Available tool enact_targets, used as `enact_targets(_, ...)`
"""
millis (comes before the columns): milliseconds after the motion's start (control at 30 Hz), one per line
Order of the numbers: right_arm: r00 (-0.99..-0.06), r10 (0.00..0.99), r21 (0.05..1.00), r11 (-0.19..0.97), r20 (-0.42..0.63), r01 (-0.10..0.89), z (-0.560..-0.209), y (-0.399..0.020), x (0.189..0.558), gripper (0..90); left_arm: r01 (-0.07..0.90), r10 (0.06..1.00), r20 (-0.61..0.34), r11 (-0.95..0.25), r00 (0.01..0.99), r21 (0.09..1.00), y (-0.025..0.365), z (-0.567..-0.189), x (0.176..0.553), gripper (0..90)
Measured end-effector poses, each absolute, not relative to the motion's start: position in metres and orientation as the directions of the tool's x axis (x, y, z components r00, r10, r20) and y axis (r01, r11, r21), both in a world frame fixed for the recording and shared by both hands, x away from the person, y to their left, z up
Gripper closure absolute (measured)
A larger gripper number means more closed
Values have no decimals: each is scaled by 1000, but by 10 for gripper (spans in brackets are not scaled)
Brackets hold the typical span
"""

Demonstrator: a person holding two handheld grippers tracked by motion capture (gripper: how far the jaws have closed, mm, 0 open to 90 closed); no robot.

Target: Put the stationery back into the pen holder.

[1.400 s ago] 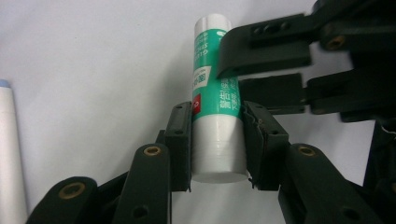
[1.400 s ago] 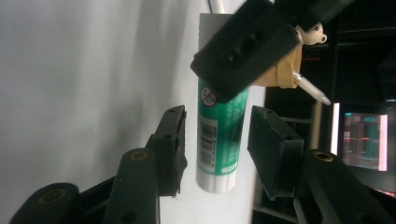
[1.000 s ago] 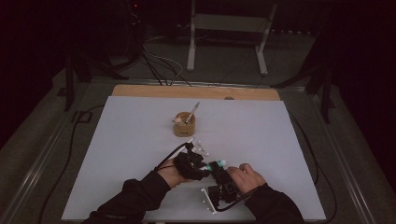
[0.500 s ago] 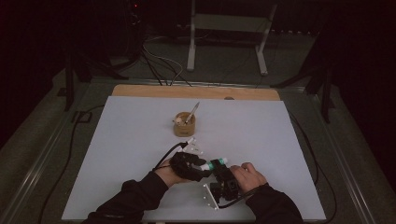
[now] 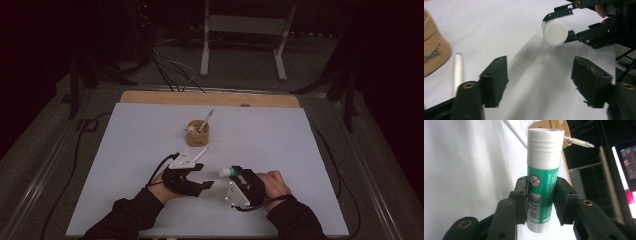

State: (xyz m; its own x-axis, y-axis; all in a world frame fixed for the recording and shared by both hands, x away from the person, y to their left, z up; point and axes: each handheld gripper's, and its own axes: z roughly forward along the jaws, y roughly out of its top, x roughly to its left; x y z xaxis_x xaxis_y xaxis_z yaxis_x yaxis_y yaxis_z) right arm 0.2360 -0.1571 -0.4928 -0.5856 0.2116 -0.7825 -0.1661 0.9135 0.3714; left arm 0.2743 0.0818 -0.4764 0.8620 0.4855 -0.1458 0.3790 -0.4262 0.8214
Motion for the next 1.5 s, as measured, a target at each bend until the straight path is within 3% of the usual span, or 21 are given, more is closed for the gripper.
enact_targets(33,-586,212,371,913,-782,-166,-493,-157,236,662,379,486,-146,-426,862,821,82,-476,274,280)
enact_targets(133,-647,345,515,853,-680,-87,-482,-163,243,662,386,504,-150,-405,851,829,93,-478,270,243)
enact_targets(200,-664,388,559,827,-639,-54,-479,-164,245,662,389,516,-147,-400,844,830,97,-479,269,216)
enact_targets(467,-696,494,662,749,-521,36,-469,-171,254,662,405,552,-147,-380,821,832,109,-487,263,184)
enact_targets(533,-705,552,717,691,-445,89,-464,-176,260,662,412,567,-144,-378,811,829,112,-491,262,183)
enact_targets(867,-707,628,792,589,-324,160,-457,-182,272,662,420,539,-183,-359,822,833,120,-498,257,124)
enact_targets(1033,-703,657,818,543,-273,190,-452,-182,279,662,426,515,-192,-386,835,818,118,-500,254,20)
enact_targets(1500,-681,711,863,444,-174,243,-437,-179,296,662,396,494,-173,-394,852,829,123,-507,247,5)
